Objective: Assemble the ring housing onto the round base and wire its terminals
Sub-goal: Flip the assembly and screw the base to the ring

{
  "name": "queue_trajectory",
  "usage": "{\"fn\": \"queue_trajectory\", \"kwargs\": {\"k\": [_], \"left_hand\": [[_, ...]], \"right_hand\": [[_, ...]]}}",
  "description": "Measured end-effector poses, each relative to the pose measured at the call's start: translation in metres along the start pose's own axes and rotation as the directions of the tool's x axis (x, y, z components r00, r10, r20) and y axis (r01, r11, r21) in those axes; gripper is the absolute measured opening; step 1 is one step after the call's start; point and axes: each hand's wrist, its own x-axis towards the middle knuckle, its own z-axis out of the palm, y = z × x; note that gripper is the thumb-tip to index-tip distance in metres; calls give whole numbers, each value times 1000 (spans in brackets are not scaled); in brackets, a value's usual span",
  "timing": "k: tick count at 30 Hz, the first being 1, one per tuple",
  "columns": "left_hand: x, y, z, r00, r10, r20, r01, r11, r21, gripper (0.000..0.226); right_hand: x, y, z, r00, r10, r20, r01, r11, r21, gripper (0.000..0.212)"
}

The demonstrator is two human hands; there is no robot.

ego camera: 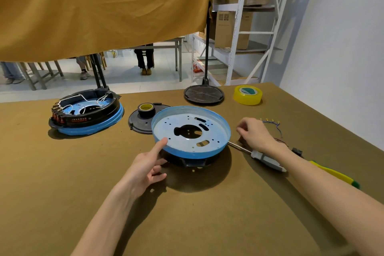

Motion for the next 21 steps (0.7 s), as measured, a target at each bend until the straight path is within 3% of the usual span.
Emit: {"fn": "queue_trajectory", "kwargs": {"k": [3, 7, 10, 13, 16, 21], "left_hand": [[2, -2, 0, 999, 23, -36, -23, 1000, -5, 96], [5, -5, 1, 999, 20, -32, -18, 998, 65, 92], [3, -4, -1, 1000, 7, 4, -7, 995, 96, 103], [3, -7, -3, 999, -1, 51, -4, 996, 88, 99], [1, -9, -3, 997, -14, 80, 9, 998, 55, 82], [-1, -11, -6, 996, -27, 88, 27, 1000, 9, 87]], "right_hand": [[-8, -4, -8, 957, 165, -237, -75, 934, 348, 10], [-23, -38, -25, 962, 162, -219, 13, 777, 630, 16], [-35, -75, -32, 986, 23, -164, 100, 704, 703, 8], [-51, -111, -20, 989, -142, -42, 122, 623, 772, 7], [-64, -135, 7, 959, -283, -17, 206, 656, 726, 13], [-62, -149, 28, 914, -403, -41, 335, 696, 635, 6]]}}
